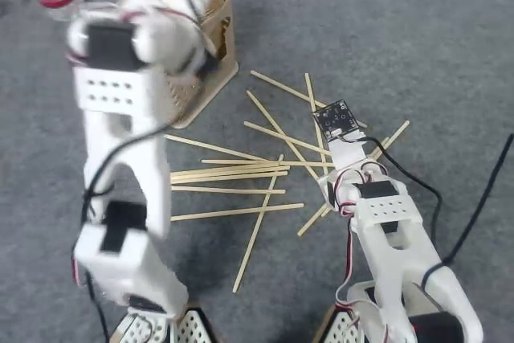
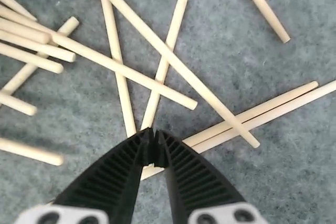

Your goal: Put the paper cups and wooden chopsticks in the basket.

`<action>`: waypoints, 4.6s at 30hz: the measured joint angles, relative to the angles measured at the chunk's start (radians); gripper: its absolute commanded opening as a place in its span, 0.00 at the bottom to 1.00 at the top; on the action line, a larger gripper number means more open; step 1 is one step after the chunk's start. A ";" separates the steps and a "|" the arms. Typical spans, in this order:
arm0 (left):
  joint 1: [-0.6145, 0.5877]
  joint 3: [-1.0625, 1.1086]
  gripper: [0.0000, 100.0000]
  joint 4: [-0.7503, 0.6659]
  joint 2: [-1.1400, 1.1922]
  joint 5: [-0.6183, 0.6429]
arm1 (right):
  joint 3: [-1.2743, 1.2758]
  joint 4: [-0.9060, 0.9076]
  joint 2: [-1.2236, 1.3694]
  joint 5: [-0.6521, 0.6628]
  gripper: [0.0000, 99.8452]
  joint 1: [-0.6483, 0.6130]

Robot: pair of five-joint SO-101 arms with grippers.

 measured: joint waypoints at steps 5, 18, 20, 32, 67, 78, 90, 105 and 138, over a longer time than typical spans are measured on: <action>0.129 0.416 0.24 -0.008 -0.226 -0.060 | 0.000 0.000 0.000 0.000 0.01 -0.003; 0.199 1.249 0.24 -0.384 -0.396 -0.345 | 0.000 -0.051 -0.006 0.000 0.01 0.172; 0.203 1.320 0.24 -0.459 -0.396 -0.359 | 0.000 -0.054 -0.006 0.000 0.01 0.187; 0.203 1.579 0.24 -0.806 -0.351 -0.402 | 0.000 -0.080 -0.006 0.000 0.01 0.192; 0.203 1.129 0.08 -0.652 0.100 -0.397 | 0.017 -0.086 -0.006 0.000 0.01 0.192; 0.222 1.123 0.02 -0.600 0.100 -0.405 | 0.017 -0.087 -0.006 0.000 0.01 0.172; 0.250 1.106 0.01 -0.551 0.100 -0.405 | 0.017 -0.104 -0.006 0.000 0.01 0.172; 0.315 0.847 0.01 -0.279 -0.127 -0.282 | 0.017 -0.106 -0.006 0.000 0.01 0.201; -0.002 0.198 0.01 -0.736 -0.287 0.423 | 0.017 -0.106 -0.006 0.000 0.01 0.210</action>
